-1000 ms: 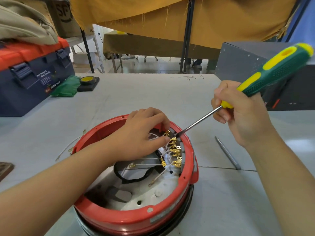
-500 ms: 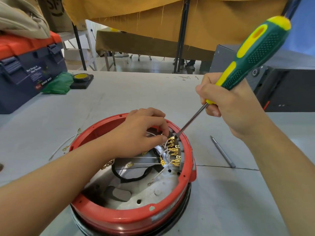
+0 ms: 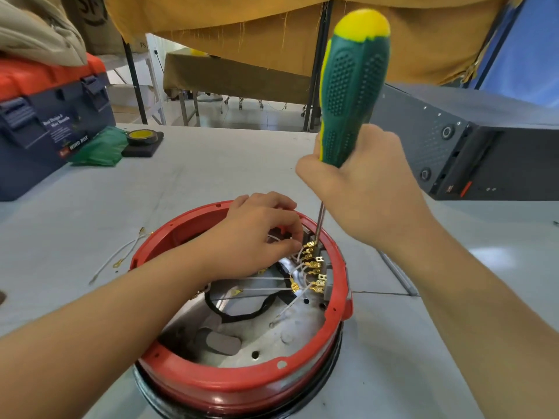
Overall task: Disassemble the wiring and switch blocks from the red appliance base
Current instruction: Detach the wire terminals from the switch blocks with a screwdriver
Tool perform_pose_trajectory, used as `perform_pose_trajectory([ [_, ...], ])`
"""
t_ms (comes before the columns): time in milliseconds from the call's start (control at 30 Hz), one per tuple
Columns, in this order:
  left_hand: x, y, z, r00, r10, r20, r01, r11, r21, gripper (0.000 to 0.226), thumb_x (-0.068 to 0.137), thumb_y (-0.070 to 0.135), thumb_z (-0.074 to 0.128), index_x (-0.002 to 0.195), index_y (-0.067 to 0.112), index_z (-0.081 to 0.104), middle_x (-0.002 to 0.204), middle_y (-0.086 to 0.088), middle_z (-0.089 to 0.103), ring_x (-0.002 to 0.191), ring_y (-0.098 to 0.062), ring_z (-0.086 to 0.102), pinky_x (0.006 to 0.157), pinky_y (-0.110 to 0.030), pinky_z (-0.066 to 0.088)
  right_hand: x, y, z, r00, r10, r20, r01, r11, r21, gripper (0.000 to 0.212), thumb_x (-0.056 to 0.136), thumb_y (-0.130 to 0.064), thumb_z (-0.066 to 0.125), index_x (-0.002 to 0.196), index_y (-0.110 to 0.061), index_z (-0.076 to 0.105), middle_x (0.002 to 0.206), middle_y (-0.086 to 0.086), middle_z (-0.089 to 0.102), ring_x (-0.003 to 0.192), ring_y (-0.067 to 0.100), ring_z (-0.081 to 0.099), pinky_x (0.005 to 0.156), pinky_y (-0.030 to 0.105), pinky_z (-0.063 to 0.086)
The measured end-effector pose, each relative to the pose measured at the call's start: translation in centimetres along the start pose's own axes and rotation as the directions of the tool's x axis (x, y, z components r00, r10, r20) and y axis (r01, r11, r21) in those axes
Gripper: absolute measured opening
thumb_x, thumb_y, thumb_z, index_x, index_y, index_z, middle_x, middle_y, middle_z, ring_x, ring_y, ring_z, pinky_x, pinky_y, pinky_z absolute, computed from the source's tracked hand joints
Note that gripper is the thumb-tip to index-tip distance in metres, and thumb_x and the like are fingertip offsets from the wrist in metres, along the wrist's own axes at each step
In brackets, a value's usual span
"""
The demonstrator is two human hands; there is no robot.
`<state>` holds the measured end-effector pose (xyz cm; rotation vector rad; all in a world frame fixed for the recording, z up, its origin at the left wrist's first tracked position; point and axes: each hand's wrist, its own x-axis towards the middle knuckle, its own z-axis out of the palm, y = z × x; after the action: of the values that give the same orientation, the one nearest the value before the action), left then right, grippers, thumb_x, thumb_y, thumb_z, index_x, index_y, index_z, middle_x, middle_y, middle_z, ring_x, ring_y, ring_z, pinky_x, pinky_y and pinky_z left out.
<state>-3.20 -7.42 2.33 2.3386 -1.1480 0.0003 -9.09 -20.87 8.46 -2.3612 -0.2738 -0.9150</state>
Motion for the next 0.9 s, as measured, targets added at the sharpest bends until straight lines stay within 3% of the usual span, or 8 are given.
perform_pose_trajectory([
  [133, -0.1, -0.2, 0.1, 1.000, -0.026, -0.005, 0.026, 0.998, 0.054, 0.008, 0.086, 0.036, 0.059, 0.081, 0.040, 0.054, 0.129, 0.007, 0.046, 0.119, -0.011, 0.040, 0.109, -0.046, 0.024, -1.5, 1.2, -0.4, 0.990, 0.106, -0.090, -0.093, 0.986, 0.141, 0.036, 0.077, -0.012, 0.057, 0.053, -0.001, 0.033, 0.046, 0.000, 0.026, 0.047, 0.013, 0.027, 0.046, 0.025, 0.023],
  [267, -0.2, -0.2, 0.1, 1.000, -0.024, -0.006, 0.024, 0.998, 0.057, 0.009, 0.087, 0.036, 0.058, 0.081, 0.040, 0.054, 0.134, 0.006, 0.044, 0.125, -0.011, 0.036, 0.111, -0.045, 0.020, -3.3, 2.2, -0.9, 0.983, 0.148, -0.112, -0.108, 0.946, 0.304, 0.032, 0.076, -0.010, 0.052, 0.058, 0.010, 0.034, 0.051, 0.014, 0.027, 0.045, 0.008, 0.027, 0.045, 0.015, 0.024],
  [533, -0.3, -0.1, 0.1, 0.999, -0.031, 0.006, 0.031, 0.998, 0.058, 0.005, 0.088, 0.034, 0.057, 0.085, 0.037, 0.059, 0.135, 0.007, 0.043, 0.126, -0.008, 0.033, 0.111, -0.043, 0.019, -3.6, 4.8, -1.1, 0.945, 0.321, -0.059, -0.229, 0.781, 0.581, 0.033, 0.075, -0.014, 0.051, 0.045, -0.017, 0.036, 0.046, -0.004, 0.032, 0.041, 0.009, 0.027, 0.043, 0.019, 0.022],
  [633, -0.3, 0.1, 0.1, 1.000, -0.029, 0.007, 0.029, 0.998, 0.051, 0.005, 0.089, 0.034, 0.057, 0.087, 0.037, 0.061, 0.135, 0.008, 0.043, 0.126, -0.006, 0.032, 0.111, -0.040, 0.019, -4.7, 5.2, 0.5, 0.946, 0.325, 0.011, -0.273, 0.776, 0.569, 0.032, 0.074, -0.016, 0.053, 0.046, -0.016, 0.038, 0.045, -0.010, 0.031, 0.043, 0.007, 0.028, 0.044, 0.017, 0.025],
  [733, -0.3, 0.0, 0.2, 0.999, -0.035, -0.002, 0.035, 0.998, 0.045, 0.006, 0.089, 0.035, 0.057, 0.087, 0.035, 0.063, 0.135, 0.008, 0.043, 0.125, -0.006, 0.033, 0.111, -0.038, 0.018, -5.7, 5.6, 1.4, 0.942, 0.333, -0.029, -0.252, 0.764, 0.594, 0.034, 0.074, -0.022, 0.057, 0.047, -0.020, 0.038, 0.045, -0.012, 0.030, 0.044, 0.007, 0.027, 0.046, 0.016, 0.025],
  [900, -0.2, 0.0, 0.1, 0.999, -0.040, 0.012, 0.039, 0.998, 0.044, 0.007, 0.089, 0.036, 0.057, 0.088, 0.035, 0.063, 0.134, 0.010, 0.043, 0.126, -0.007, 0.033, 0.112, -0.041, 0.018, -5.9, 5.6, 0.3, 0.948, 0.308, -0.078, -0.198, 0.765, 0.613, 0.031, 0.072, -0.031, 0.054, 0.052, -0.014, 0.037, 0.047, -0.001, 0.030, 0.043, 0.008, 0.028, 0.044, 0.015, 0.025],
])
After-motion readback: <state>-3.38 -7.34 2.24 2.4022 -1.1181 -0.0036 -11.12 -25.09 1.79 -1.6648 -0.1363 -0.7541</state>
